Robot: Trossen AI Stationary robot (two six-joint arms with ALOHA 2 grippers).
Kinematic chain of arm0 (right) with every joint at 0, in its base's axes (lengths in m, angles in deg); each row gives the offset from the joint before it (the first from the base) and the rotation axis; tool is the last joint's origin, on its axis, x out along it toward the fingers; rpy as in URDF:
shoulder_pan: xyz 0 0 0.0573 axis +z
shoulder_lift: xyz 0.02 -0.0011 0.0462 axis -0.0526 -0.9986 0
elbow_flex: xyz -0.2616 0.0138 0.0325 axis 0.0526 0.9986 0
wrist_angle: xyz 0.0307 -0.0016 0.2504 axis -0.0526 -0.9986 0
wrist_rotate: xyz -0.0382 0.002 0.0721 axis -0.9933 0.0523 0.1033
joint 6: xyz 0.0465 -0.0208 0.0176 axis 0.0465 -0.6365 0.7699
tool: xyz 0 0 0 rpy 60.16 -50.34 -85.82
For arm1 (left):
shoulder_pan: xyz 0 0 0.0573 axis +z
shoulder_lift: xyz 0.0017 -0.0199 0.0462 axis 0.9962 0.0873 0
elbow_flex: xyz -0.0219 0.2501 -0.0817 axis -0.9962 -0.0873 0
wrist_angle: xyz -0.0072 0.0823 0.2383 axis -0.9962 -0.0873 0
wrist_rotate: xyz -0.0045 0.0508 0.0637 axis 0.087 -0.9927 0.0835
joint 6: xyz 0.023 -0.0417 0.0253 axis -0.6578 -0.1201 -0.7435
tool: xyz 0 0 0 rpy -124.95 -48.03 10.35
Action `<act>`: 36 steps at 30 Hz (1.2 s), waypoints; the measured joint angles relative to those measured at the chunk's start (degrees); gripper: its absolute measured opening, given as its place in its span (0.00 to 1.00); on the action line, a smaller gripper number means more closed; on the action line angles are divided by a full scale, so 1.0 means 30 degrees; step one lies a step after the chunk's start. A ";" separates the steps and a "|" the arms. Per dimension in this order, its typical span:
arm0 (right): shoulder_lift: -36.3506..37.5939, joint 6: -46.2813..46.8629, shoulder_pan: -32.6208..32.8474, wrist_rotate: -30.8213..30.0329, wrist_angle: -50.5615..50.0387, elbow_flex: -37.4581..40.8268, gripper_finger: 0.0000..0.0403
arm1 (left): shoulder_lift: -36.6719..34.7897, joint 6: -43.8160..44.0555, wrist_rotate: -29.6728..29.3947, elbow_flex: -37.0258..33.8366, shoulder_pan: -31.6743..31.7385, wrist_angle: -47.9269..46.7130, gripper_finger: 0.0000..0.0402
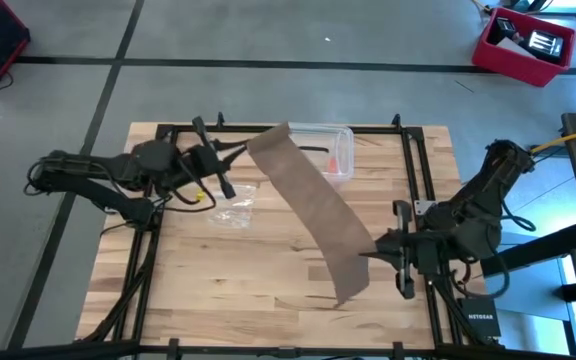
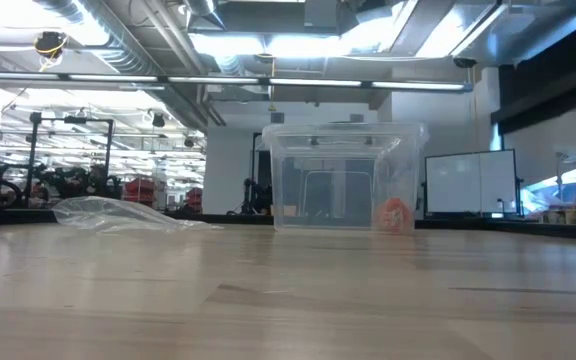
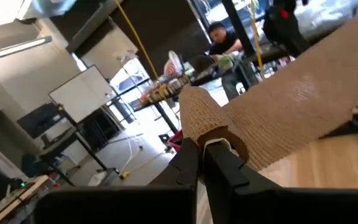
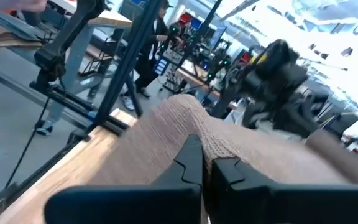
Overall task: Roll bandage
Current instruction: Roll the brown bandage
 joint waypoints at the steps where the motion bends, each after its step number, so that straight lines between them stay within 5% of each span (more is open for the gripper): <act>1: -0.0214 -0.0283 -0.0024 -0.0013 0.0032 -0.0319 0.00 | 0.0173 0.0064 0.0000 0.0003 -0.0006 -0.0130 0.00; 16: -0.2520 -0.4252 -0.0355 -0.2254 0.0206 -0.6013 0.00 | 0.4136 0.1963 0.0564 0.0000 -0.1192 -0.3236 0.00; 24: -0.2539 -0.4227 -0.2714 -0.2204 0.0412 -0.8937 0.00 | 0.6895 0.1659 0.0576 0.0000 -0.2876 -0.2916 0.00; 36: -0.2561 -0.2535 -0.8087 -0.1328 0.2073 -0.9153 0.00 | 1.0184 -0.0152 0.0553 0.0007 -0.4839 0.0721 0.00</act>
